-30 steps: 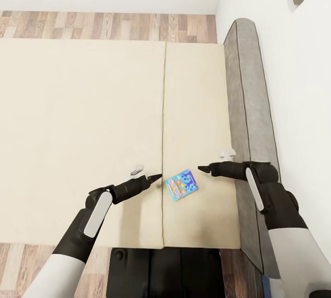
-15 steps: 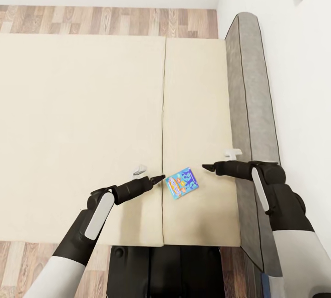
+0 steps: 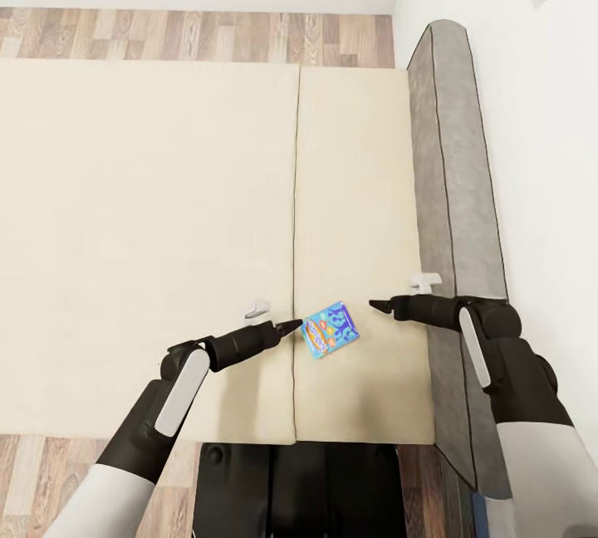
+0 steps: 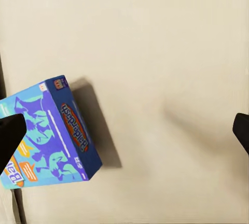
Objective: Put all the toys in the child's room - the three board games (two on the bed and one on the table), the two jigsaw puzzles on the table, and the tennis ball on the table - inside the toy box on the table in the child's room.
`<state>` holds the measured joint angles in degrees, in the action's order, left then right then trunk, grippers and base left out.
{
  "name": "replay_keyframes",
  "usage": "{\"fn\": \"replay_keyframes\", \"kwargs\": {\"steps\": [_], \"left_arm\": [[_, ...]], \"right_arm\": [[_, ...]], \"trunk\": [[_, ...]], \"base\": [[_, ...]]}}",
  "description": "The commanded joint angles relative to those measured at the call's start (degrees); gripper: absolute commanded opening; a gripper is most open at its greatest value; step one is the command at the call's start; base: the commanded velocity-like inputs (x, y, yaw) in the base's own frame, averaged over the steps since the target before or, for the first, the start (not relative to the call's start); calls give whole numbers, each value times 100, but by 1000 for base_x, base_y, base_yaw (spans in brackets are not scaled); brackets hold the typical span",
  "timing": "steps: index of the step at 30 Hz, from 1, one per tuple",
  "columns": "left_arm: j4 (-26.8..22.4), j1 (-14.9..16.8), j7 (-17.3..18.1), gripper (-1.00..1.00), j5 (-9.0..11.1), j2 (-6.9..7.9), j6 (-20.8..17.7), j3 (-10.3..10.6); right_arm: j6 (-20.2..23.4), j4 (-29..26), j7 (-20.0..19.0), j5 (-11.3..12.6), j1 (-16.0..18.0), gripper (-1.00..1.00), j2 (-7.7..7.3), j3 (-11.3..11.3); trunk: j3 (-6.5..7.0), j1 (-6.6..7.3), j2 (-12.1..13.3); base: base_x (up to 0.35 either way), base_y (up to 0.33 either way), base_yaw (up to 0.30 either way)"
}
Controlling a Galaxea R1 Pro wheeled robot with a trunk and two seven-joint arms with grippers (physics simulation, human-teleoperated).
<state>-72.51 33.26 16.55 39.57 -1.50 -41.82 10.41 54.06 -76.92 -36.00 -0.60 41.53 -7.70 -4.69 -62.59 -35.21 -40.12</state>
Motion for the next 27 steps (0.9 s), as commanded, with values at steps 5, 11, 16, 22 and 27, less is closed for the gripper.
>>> {"fn": "replay_keyframes", "kwargs": {"steps": [5, 11, 16, 22, 27], "left_arm": [[-100, -59, 100, 100, 106, 40, -127, 53], [-293, -59, 100, 100, 147, 40, -271, 53], [-454, -59, 100, 100, 147, 40, -271, 53], [-562, -59, 100, 100, 147, 40, -271, 53], [-562, -59, 100, 100, 147, 40, -271, 53]], "right_arm": [[121, -102, -56, 47, 91, 100, 48, 20], [315, -295, -56, 47, 134, 100, 48, 20], [320, -456, -56, 47, 134, 100, 48, 20], [320, -559, -56, 47, 134, 100, 48, 20], [320, -559, -56, 47, 134, 100, 48, 20]], "trunk": [[-4, -2, -5], [-4, -2, -5], [-4, -2, -5], [-4, -2, -5], [-4, -2, -5]], "base": [[0, 0, 0], [0, 0, 0], [0, 0, 0], [0, 0, 0], [0, 0, 0]]}}
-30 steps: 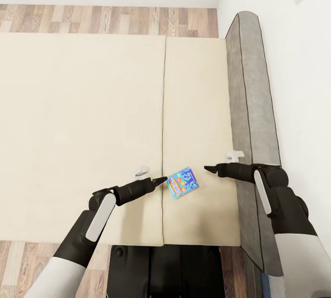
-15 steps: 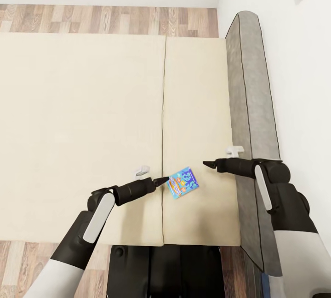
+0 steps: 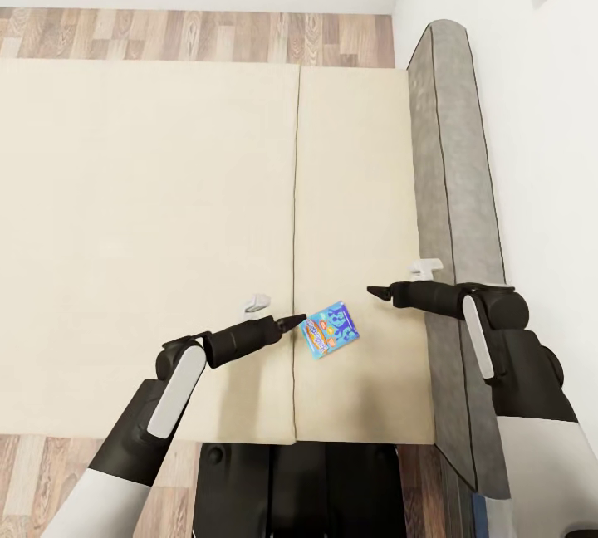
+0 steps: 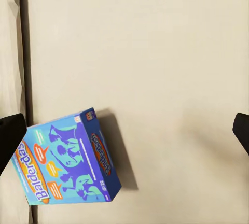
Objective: Put all the toys in the child's room - the three board games (two on the bed and one on the table), the two jigsaw puzzles on the table, and the tennis ball on the table - inside the toy box on the table in the child's room.
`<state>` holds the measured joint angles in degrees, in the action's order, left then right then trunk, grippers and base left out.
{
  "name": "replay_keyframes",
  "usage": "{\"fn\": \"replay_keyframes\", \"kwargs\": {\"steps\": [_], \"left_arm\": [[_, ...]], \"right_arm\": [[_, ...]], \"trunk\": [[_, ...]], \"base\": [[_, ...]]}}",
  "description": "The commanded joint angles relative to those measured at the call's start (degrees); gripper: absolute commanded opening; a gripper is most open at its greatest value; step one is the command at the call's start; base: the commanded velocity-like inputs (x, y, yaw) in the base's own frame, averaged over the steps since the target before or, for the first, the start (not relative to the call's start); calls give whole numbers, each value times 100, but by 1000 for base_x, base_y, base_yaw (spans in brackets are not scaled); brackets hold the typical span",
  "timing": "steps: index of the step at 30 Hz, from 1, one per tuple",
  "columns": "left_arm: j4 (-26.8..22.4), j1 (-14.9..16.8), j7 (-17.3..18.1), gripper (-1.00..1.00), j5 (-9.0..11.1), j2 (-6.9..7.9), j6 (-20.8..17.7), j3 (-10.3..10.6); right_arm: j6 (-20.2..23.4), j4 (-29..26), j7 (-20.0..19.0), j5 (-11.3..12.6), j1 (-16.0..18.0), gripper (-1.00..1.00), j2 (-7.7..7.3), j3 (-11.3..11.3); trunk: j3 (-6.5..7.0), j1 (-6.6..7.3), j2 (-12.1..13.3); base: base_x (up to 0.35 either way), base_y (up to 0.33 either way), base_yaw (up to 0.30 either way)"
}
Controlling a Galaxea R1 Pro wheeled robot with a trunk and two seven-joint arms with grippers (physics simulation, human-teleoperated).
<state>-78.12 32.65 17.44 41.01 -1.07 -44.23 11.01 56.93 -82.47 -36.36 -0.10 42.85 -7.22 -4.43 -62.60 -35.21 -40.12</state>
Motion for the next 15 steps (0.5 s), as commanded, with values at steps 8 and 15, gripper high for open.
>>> {"fn": "replay_keyframes", "kwargs": {"steps": [8, 15], "left_arm": [[-1, 2, 11, 100, 3, -3, -30, -6], [-1, 2, 11, 100, 3, -3, -30, -6]], "right_arm": [[32, -4, -20, -3, 2, 100, 0, -5], [32, -4, -20, -3, 2, 100, 0, -5]], "trunk": [[-3, -2, -5], [-3, -2, -5]], "base": [[0, 0, 0], [0, 0, 0]]}}
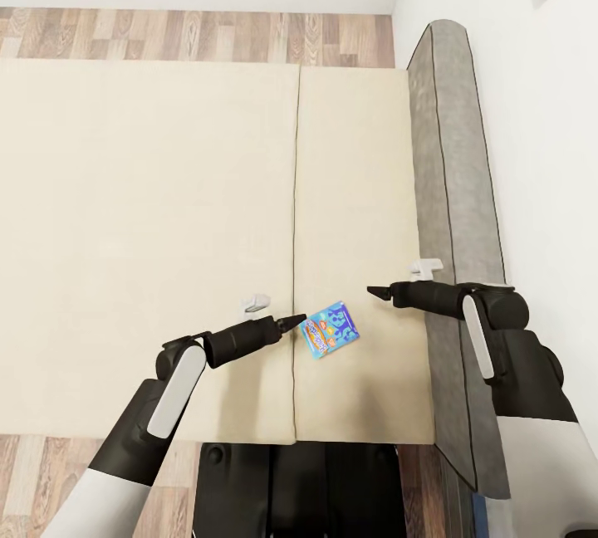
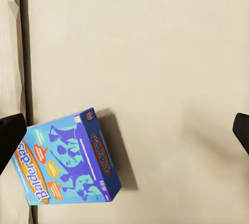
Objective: Put all the toys in the child's room - the three board games (two on the bed and one on the table), the two jigsaw puzzles on the table, and the tennis ball on the table - inside the toy box on the table in the child's room.
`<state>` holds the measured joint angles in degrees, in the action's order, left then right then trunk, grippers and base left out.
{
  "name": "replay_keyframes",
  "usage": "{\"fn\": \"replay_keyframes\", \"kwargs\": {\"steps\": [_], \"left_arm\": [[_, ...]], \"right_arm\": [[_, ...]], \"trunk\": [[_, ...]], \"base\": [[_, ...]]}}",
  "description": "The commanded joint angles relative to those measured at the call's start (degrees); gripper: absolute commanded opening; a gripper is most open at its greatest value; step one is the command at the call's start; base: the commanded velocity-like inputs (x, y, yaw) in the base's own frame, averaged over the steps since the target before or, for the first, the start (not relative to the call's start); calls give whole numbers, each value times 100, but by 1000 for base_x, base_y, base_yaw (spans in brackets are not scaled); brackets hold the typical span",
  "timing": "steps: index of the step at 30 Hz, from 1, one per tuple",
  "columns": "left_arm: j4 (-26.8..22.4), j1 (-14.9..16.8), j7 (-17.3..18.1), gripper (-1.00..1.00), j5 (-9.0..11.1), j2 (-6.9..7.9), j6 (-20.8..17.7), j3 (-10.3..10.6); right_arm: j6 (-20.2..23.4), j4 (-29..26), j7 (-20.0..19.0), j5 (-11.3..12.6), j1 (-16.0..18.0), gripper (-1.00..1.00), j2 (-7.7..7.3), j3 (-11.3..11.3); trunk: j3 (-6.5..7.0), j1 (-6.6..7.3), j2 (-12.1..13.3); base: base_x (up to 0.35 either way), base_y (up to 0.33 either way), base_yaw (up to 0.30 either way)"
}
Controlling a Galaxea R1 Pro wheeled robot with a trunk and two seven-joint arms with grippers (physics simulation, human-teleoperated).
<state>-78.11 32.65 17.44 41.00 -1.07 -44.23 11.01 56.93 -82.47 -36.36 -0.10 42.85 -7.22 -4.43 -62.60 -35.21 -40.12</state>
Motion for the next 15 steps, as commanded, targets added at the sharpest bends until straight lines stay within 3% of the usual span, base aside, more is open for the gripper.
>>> {"fn": "replay_keyframes", "kwargs": {"steps": [1, 15], "left_arm": [[-1, 2, 11, 100, 4, -3, -30, -6], [-101, -21, 0, 100, 35, -37, -77, -9]], "right_arm": [[32, -4, -20, -3, 2, 100, 0, -5], [53, 83, -18, 1, -34, 100, -13, -2]], "trunk": [[-3, -2, -5], [-3, -2, -5]], "base": [[0, 0, 0], [0, 0, 0]]}}
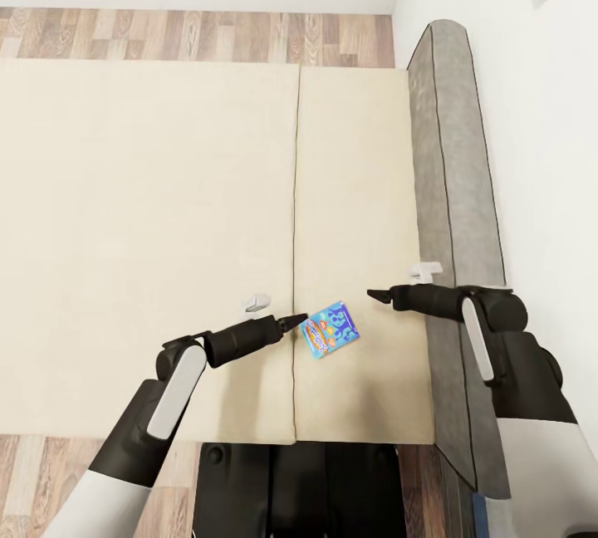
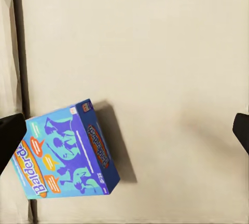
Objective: Put all the toys in the child's room - the three board games (two on the bed and one on the table), the two jigsaw puzzles on the table, and the tennis ball on the table - inside the toy box on the table in the child's room.
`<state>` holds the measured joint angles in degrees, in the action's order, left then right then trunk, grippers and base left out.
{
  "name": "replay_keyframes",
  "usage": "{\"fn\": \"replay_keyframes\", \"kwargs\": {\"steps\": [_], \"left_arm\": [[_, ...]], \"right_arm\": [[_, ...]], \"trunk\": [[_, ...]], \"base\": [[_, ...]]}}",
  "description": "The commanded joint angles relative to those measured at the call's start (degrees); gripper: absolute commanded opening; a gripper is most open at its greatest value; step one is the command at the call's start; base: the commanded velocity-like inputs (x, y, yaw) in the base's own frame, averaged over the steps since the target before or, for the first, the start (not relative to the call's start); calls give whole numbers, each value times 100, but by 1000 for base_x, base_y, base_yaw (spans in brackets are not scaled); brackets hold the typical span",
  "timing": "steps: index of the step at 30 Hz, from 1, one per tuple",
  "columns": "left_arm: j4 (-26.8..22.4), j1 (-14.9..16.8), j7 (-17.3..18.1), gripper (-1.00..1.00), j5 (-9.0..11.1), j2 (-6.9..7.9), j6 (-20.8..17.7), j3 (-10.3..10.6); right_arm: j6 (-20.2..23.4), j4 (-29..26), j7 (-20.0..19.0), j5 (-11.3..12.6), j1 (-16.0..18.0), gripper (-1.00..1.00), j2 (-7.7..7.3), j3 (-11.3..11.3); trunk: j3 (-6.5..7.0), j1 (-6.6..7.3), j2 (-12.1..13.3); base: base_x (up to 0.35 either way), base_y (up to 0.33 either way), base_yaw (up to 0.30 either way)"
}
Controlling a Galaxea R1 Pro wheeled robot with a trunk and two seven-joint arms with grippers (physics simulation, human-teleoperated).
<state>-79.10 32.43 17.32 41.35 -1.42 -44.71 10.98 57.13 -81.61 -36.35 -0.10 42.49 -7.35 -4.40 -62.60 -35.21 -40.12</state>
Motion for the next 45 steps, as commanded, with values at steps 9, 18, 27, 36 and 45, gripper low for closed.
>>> {"fn": "replay_keyframes", "kwargs": {"steps": [9, 18, 27, 36, 45], "left_arm": [[-197, -44, -14, 100, 34, -39, -79, -14], [-233, -86, -55, 100, 8, -48, -76, -18], [-243, -144, -82, 100, -1, -51, -68, -40], [-239, -170, -106, 100, -22, -52, -62, -44], [-215, -225, -110, 100, -37, -52, -21, -44]], "right_arm": [[210, 215, -21, 1, -84, 100, -12, 5], [235, 261, -4, -8, -109, 100, 4, 6], [236, 282, 47, -34, -110, 100, 25, -4], [222, 287, 63, -28, -109, 100, 29, -9], [208, 282, 25, -9, -107, 100, 10, -15]], "trunk": [[-3, -2, -5], [-3, -2, -5], [-3, -2, -5], [-3, -2, -5], [-3, -2, -5]], "base": [[0, 0, 0], [0, 0, 0], [0, 0, 0], [0, 0, 0], [0, 0, 0]]}}
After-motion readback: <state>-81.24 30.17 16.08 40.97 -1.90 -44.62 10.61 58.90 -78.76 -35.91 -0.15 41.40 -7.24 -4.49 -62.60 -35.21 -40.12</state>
